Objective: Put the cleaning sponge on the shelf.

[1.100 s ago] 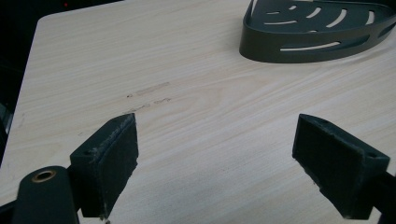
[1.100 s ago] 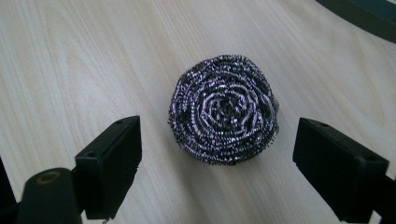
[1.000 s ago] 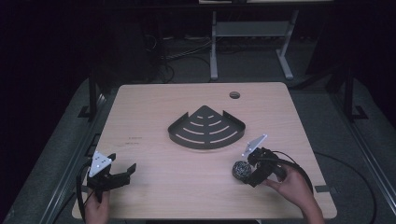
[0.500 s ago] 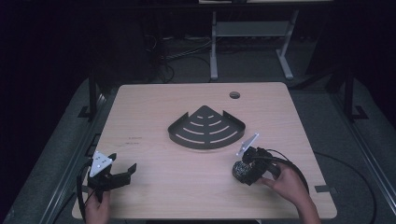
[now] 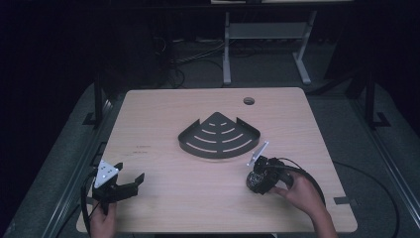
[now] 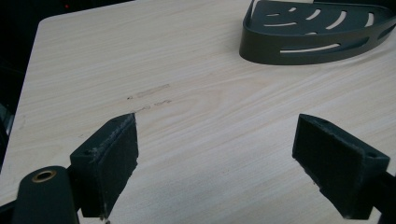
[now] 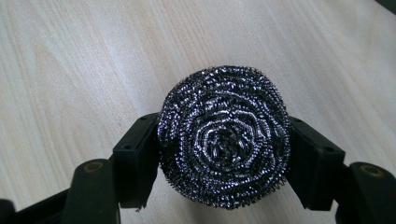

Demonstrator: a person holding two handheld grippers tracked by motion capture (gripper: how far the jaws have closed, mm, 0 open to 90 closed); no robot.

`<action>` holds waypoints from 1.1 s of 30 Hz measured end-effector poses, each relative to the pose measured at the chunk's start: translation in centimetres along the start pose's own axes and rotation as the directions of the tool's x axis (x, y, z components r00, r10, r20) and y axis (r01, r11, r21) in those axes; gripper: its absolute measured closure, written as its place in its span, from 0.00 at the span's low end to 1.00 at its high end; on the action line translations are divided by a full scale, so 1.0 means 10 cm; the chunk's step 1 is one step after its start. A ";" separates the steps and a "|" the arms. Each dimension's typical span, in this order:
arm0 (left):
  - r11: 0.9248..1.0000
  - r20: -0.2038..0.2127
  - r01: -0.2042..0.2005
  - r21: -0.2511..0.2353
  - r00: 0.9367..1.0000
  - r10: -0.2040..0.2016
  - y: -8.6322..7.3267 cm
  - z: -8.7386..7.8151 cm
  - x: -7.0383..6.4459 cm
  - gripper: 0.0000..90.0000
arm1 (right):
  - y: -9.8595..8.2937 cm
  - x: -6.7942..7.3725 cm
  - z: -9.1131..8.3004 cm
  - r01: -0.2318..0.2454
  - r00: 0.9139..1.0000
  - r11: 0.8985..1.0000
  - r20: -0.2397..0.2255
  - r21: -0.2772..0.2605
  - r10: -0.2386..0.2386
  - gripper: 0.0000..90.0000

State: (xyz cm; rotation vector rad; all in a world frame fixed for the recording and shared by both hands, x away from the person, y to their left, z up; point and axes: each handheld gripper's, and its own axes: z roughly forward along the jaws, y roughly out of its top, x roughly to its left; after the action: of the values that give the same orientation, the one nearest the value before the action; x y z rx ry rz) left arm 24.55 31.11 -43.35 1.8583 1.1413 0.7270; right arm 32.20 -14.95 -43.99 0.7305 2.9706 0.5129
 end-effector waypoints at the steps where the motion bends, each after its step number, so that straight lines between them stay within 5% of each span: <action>1: 1.000 0.000 -0.002 0.000 1.000 0.002 0.00 0.00 0.00 0.15 | 0.01 0.00 -0.01 0.005 1.000 1.000 -0.004 0.002 -0.005 0.37; 33: 1.000 0.008 -0.005 0.001 1.000 0.005 0.02 0.00 0.00 0.15 | 0.55 -0.05 -0.32 0.069 0.997 0.997 -0.020 -0.038 -0.070 0.38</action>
State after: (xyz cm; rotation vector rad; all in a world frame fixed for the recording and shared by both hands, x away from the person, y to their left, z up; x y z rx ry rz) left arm 24.65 31.02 -43.18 1.8635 1.1329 0.7216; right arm 34.67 -11.62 -39.16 0.6204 2.9848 0.5728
